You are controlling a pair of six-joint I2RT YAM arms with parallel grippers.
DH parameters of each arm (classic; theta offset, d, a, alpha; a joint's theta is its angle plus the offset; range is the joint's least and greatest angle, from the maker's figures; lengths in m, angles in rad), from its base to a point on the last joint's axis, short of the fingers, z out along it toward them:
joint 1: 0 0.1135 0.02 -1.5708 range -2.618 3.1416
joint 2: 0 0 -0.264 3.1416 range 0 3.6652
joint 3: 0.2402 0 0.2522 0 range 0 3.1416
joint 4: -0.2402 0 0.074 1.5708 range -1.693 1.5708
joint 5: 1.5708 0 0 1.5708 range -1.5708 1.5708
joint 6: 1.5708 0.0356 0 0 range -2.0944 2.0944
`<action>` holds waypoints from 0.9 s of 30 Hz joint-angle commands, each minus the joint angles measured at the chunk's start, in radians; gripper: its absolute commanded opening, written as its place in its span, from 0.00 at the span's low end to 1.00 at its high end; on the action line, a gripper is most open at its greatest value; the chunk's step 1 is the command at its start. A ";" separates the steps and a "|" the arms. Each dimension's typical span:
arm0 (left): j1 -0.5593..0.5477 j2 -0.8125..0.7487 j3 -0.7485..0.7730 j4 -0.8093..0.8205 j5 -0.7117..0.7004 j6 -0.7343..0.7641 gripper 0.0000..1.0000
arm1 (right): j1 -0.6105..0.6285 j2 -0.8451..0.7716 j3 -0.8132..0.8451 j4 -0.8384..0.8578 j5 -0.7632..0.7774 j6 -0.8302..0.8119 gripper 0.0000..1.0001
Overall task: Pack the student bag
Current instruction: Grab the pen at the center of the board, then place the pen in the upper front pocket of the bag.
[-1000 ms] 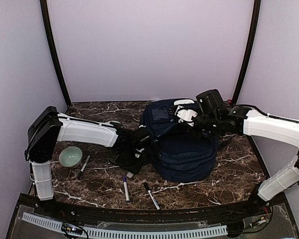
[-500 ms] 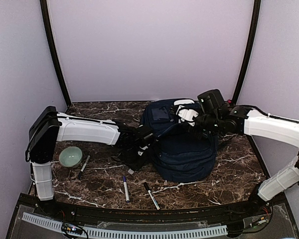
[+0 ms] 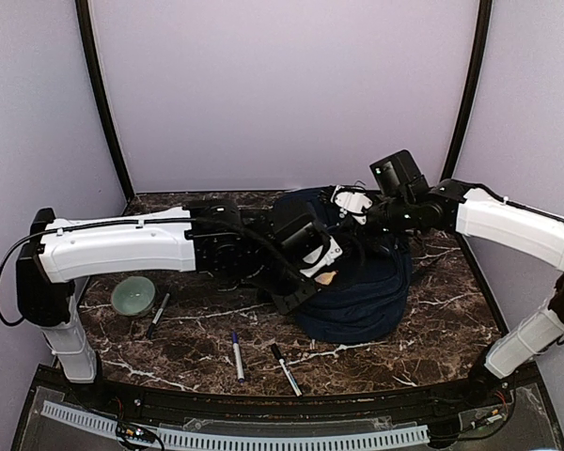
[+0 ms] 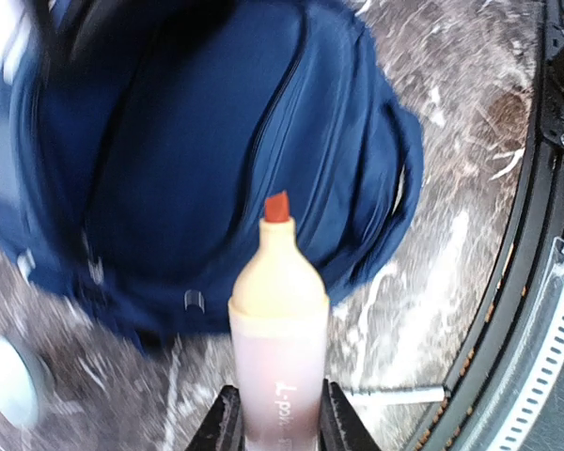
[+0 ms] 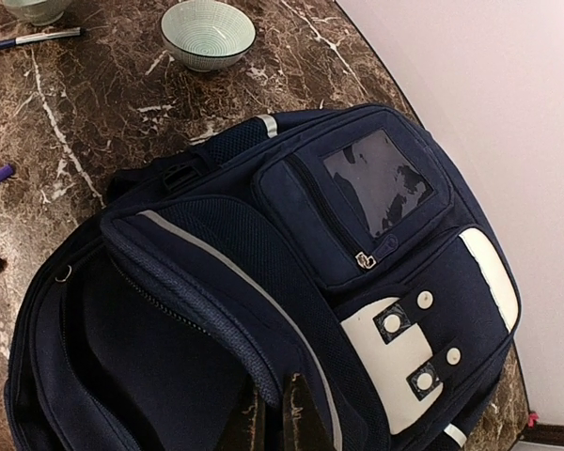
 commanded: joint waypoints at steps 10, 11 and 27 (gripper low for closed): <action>-0.004 0.260 0.243 0.190 -0.265 0.412 0.04 | -0.005 0.048 0.193 0.042 -0.038 0.020 0.00; 0.003 0.274 0.253 0.208 -0.278 0.431 0.04 | -0.006 0.056 0.211 0.034 -0.040 0.020 0.00; 0.128 0.451 0.330 0.425 -0.376 0.748 0.06 | -0.005 0.116 0.279 -0.015 -0.082 0.026 0.00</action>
